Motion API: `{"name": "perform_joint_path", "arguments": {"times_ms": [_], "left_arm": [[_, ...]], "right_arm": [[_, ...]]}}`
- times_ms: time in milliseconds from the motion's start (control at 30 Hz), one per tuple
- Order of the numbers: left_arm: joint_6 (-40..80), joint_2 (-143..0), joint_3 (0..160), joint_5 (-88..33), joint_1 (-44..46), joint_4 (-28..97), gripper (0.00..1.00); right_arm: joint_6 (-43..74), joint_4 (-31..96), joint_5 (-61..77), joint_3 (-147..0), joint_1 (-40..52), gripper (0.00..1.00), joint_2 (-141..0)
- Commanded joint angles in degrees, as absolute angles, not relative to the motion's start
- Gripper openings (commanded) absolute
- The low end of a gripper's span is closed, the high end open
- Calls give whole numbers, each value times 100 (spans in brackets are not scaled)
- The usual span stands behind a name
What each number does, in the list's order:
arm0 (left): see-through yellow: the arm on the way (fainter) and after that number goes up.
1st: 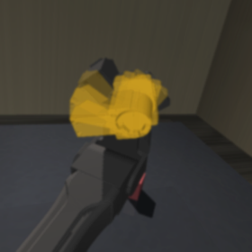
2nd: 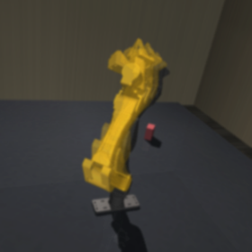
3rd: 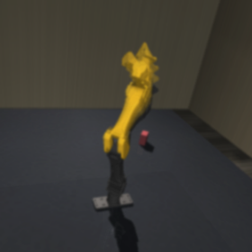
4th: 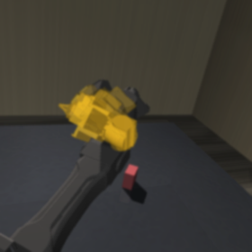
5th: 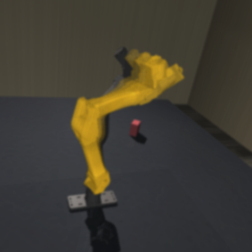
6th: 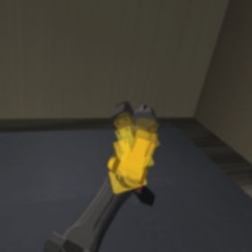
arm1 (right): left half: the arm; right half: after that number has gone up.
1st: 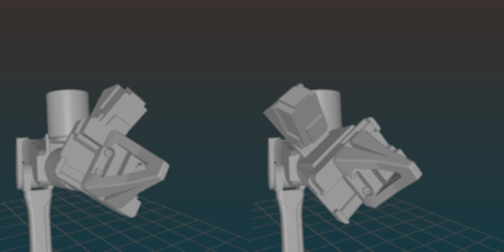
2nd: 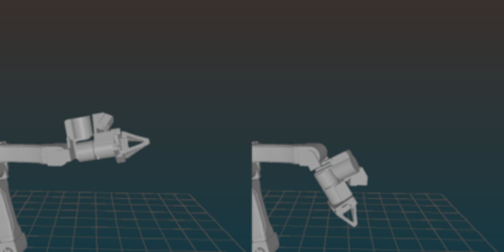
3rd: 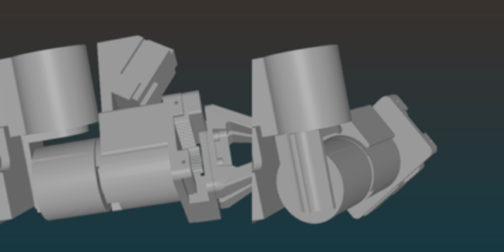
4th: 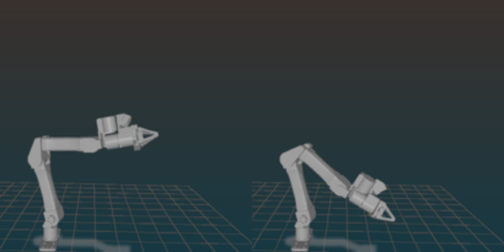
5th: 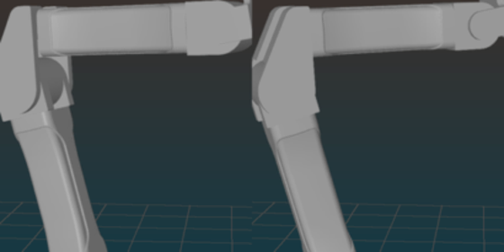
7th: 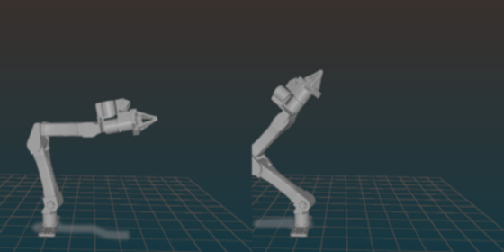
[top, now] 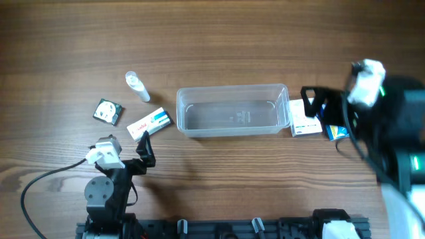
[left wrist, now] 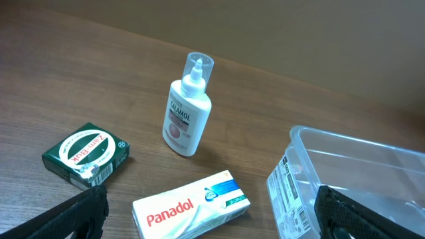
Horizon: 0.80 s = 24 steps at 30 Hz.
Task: Pack container
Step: 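Move the right gripper to the white bandage box and grasp it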
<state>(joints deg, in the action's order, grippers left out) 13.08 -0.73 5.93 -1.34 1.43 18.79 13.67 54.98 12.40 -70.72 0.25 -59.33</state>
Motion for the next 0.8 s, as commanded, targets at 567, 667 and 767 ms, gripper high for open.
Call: {"name": "perform_joint_path", "arguments": {"times_ms": [567,667,767], "left_arm": [[1197,-16,569,-56,148,1857,100],[1197,-16,569,-56,148,1857,100],[1197,-16,569,-56,148,1857,100]], "right_arm": [[587,5850,255,-6941,-600,100,-9435],[456,5631,416,-6670,-558,99,-9555],[305,5380,652,-6416,-558,100,-9570]]}}
